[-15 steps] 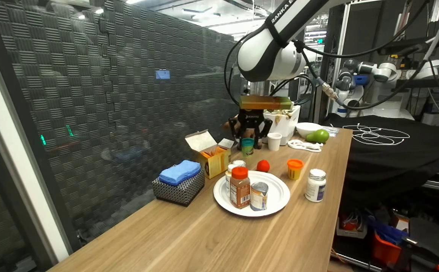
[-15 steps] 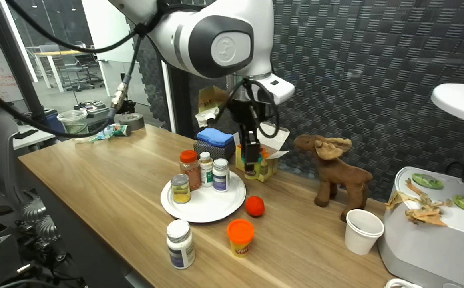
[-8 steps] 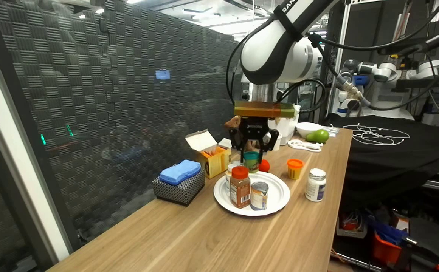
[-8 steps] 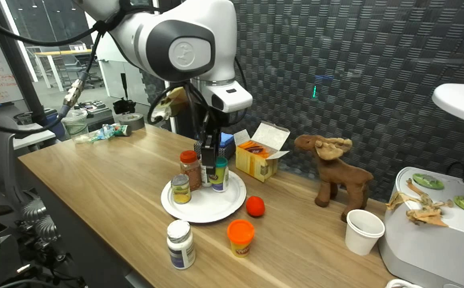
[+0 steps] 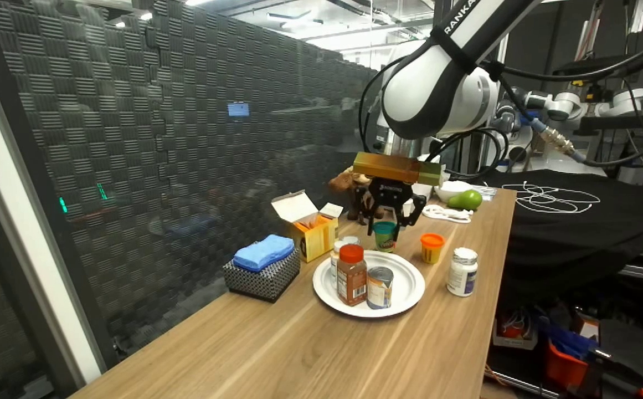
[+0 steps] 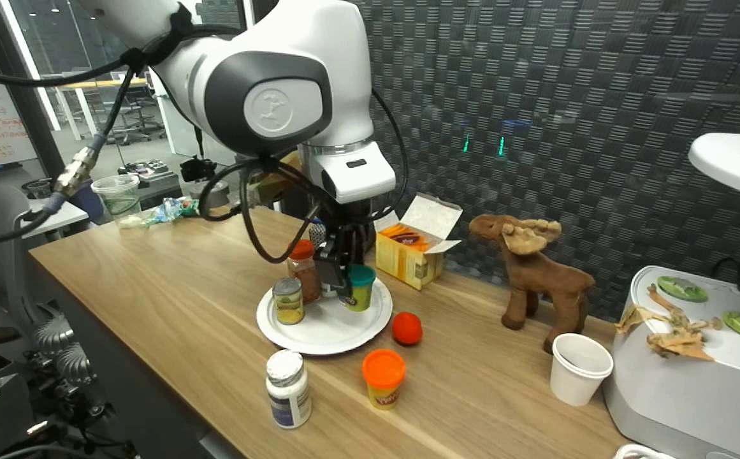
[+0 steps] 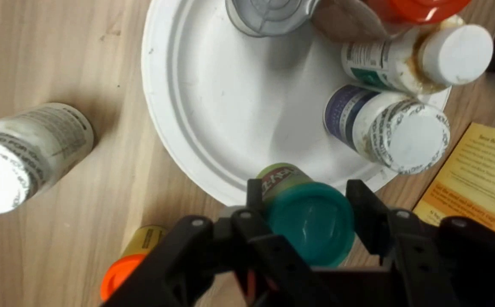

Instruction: Pick up the bottles from the table and put them on the white plate.

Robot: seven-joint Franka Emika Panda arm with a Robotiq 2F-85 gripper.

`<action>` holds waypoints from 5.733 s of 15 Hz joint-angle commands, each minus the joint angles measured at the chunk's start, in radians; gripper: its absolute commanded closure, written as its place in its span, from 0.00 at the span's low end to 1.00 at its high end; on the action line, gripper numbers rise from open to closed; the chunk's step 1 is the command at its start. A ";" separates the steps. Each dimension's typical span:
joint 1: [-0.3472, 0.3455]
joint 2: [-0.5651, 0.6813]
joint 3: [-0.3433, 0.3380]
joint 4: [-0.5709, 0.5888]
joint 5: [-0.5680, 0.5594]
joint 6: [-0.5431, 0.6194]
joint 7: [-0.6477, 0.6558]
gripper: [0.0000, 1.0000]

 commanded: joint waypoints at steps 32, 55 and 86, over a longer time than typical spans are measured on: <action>-0.050 0.184 0.063 0.169 0.212 0.043 0.034 0.73; 0.050 -0.104 -0.058 0.032 -0.173 0.024 0.144 0.00; -0.167 -0.364 0.073 -0.404 -0.129 -0.076 -0.554 0.00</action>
